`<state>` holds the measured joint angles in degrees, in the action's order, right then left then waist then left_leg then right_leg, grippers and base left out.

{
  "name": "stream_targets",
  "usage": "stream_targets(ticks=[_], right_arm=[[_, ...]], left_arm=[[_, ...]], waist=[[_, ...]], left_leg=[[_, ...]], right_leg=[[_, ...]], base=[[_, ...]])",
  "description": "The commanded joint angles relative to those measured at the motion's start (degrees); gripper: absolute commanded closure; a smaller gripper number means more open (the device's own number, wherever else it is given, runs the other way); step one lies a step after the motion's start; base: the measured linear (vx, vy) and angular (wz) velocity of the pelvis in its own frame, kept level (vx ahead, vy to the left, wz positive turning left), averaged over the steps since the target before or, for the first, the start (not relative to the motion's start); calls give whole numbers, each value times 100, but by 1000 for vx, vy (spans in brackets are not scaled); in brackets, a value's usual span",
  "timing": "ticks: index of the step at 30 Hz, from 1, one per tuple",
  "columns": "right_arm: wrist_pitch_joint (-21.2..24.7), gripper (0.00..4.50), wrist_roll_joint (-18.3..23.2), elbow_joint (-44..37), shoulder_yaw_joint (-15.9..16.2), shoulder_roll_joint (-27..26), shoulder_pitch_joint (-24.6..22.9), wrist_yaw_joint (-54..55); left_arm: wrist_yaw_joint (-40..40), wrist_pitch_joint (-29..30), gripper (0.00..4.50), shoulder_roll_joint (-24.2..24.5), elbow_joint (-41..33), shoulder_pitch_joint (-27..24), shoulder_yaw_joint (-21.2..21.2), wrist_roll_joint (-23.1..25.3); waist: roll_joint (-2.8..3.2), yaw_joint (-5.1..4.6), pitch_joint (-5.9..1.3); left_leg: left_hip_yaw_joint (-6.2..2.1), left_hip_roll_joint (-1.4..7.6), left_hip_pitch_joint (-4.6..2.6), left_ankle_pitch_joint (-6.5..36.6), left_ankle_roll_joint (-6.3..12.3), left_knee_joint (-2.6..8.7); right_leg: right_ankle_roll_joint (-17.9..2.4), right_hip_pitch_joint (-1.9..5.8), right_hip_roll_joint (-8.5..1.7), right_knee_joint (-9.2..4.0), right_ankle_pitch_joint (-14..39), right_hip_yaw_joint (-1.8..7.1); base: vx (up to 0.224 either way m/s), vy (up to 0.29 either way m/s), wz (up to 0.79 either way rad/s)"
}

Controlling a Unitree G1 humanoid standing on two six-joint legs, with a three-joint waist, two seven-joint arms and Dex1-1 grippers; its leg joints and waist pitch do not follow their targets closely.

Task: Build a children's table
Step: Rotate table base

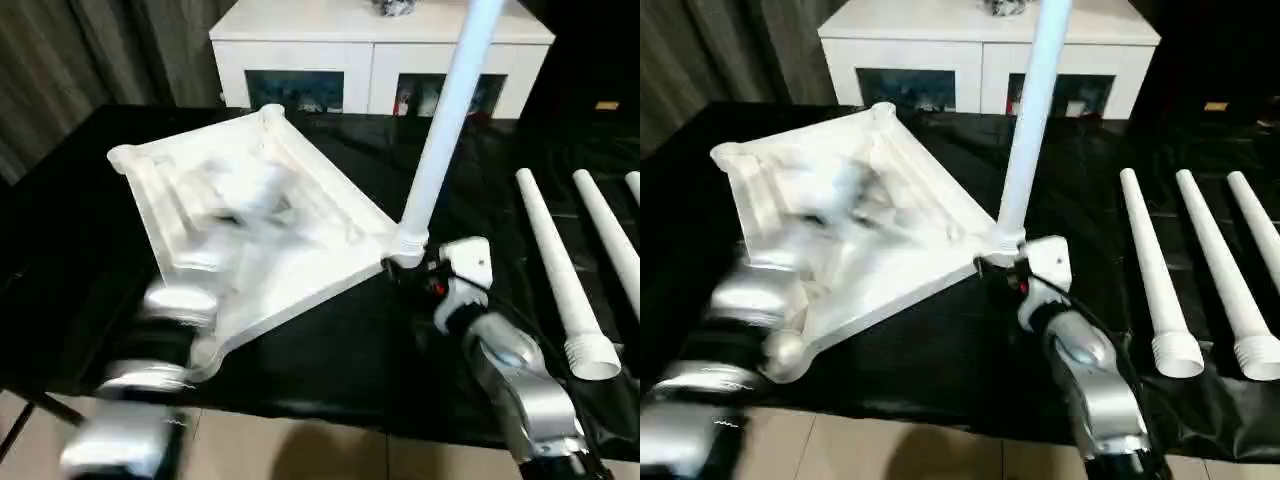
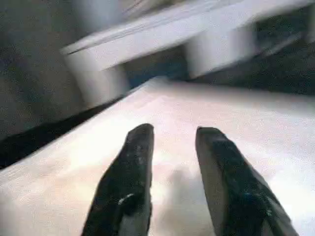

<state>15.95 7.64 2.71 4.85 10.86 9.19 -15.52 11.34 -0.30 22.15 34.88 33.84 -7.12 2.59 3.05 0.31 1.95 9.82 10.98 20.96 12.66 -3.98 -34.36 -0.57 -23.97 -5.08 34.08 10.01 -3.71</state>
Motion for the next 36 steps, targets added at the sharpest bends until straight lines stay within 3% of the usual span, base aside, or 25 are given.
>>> stream_targets(ticks=[1, 3, 5, 7, 8, 11, 13, 14, 18, 21, 22, 27, 32, 34, 35, 36], right_arm=[[321, 77, -297, 353, -28, 31, 111, 272], [349, 77, -354, 422, -12, 34, 146, 331], [391, 77, -406, 580, 13, 25, 231, 382], [500, 77, -435, 743, 93, 49, 331, 359], [553, 77, -432, 805, 149, 64, 366, 292], [582, 77, -427, 895, 189, 53, 420, 227], [604, 77, -451, 983, 188, 12, 497, 221], [618, 77, -480, 1039, 179, -20, 555, 214], [630, 77, -476, 1098, 180, -26, 662, 196], [649, 77, -450, 1089, 158, 3, 699, 193], [649, 77, -442, 1091, 137, 15, 713, 195], [718, 77, -427, 972, -3, 49, 702, 249], [899, 77, -440, 579, -239, 92, 610, 468], [925, 77, -448, 518, -296, 102, 606, 535], [958, 77, -475, 436, -374, 118, 605, 641], [981, 77, -485, 402, -421, 125, 612, 701]], left_arm=[[-391, 478, 264, 465, -241, -349, -465, 286], [-440, 562, 246, 552, -280, -442, -514, 325], [-450, 761, 234, 676, -371, -655, -619, 349], [-408, 1159, 210, 849, -635, -1030, -673, 411], [-381, 1361, 202, 916, -778, -1218, -670, 460], [-70, 1721, 191, 931, -1053, -1485, -613, 320], [615, 2198, 177, 863, -1659, -1839, -387, -114], [1167, 2687, 159, 845, -2219, -2105, -98, -454], [2195, 3542, 132, 951, -3443, -2618, 734, -1093], [2479, 3716, 116, 898, -3733, -2698, 1046, -1284], [2560, 3782, 116, 817, -3795, -2690, 1123, -1297], [2506, 3701, 72, 382, -3518, -2385, 1430, -1035], [1699, 2599, 21, -408, -2146, -1426, 1727, -473], [1615, 2463, 9, -511, -1935, -1256, 1810, -428], [1556, 2305, 9, -673, -1682, -1049, 1892, -395], [1541, 2243, 9, -764, -1560, -946, 1926, -391]], waist=[[-5, 17, -337], [28, -2, -338], [17, 56, -326], [14, 98, -319], [30, 129, -311], [7, 166, -299], [2, 188, -307], [-3, 194, -291], [-1, 185, -283], [2, 194, -271], [35, 182, -267], [-12, 155, -276], [2, 142, -301], [21, 153, -313], [-11, 145, -318], [56, 148, -325]], left_leg=[[-60, 122, -5, 500, 208, 415], [-41, 116, -56, 380, 217, 393], [-12, 124, -83, 325, 280, 388], [-20, 143, -52, 406, 287, 410], [2, 153, -100, 512, 267, 402], [7, 148, -88, 664, 180, 424], [-8, 169, -70, 651, 106, 441], [10, 164, -86, 746, 87, 442], [12, 147, -60, 833, 54, 449], [24, 139, -84, 877, 53, 448], [23, 137, -87, 884, 27, 454], [15, 112, -48, 775, 21, 436], [-2, 93, -48, 764, 63, 410], [-9, 98, -62, 793, 41, 407], [-10, 88, -40, 734, 48, 402], [-20, 91, -40, 681, 28, 398]], right_leg=[[-1032, 365, -206, -284, 350, 182], [-1186, 326, -191, -282, 127, 186], [-1357, 294, -174, -260, -138, 190], [-1364, 324, -206, -241, -23, 191], [-1343, 278, -207, -258, 53, 201], [-1299, 291, -221, -270, 222, 216], [-1338, 309, -259, -249, 282, 225], [-1347, 275, -237, -269, 377, 229], [-1352, 289, -227, -256, 414, 232], [-1313, 280, -206, -280, 482, 234], [-1294, 283, -201, -288, 485, 235], [-1211, 343, -196, -290, 433, 239], [-1054, 358, -194, -338, 607, 238], [-1033, 357, -200, -336, 629, 233], [-1019, 370, -192, -338, 576, 231], [-1044, 373, -204, -318, 503, 229]], base=[[0, 0, 0], [0, 0, 0], [0, 0, 0], [0, 0, 0], [0, 0, 0], [0, 0, 0], [0, 0, 0], [0, 0, 0], [0, 0, 0], [0, 0, 0], [0, 0, 0], [0, 0, 0], [0, 0, 0], [0, 0, 0], [0, 0, 0], [0, 0, 0]])
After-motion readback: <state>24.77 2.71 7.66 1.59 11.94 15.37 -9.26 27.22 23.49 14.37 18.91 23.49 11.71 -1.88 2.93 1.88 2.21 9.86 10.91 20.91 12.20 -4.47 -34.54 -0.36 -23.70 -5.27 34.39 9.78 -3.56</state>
